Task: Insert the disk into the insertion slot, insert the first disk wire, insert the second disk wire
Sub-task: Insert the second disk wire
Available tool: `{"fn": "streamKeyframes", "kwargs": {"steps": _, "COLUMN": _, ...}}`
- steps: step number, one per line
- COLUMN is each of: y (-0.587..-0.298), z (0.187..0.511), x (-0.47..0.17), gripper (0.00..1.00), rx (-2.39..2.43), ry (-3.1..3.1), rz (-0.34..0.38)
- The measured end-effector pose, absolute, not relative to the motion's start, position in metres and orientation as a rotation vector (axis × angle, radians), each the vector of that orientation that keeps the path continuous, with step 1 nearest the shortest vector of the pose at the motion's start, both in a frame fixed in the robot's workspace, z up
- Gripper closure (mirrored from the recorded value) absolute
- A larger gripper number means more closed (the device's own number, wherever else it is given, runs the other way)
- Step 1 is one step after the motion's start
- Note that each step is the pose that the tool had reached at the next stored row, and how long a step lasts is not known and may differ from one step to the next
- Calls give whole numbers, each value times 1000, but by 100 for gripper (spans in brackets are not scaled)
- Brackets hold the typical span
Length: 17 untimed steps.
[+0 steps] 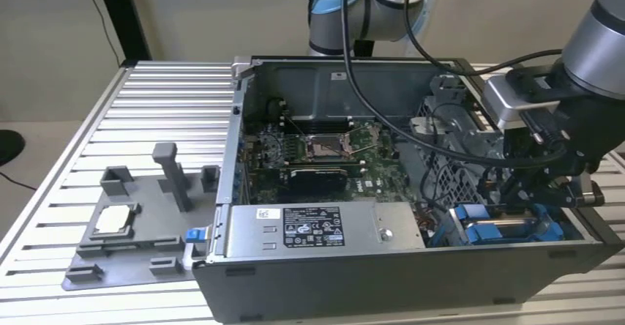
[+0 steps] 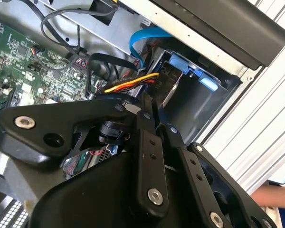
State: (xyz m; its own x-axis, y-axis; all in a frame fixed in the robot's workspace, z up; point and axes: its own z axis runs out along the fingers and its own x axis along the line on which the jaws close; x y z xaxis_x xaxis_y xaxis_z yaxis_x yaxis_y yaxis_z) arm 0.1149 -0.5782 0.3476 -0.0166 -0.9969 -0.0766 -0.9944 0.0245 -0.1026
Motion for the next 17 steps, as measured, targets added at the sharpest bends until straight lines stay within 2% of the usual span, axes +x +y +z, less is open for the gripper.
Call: {"fn": "streamKeyframes", "kwargs": {"steps": 17, "y": -578, "z": 342, "x": 114, "gripper": 100, "rx": -2107, "ry": 2148, "rz": -39}}
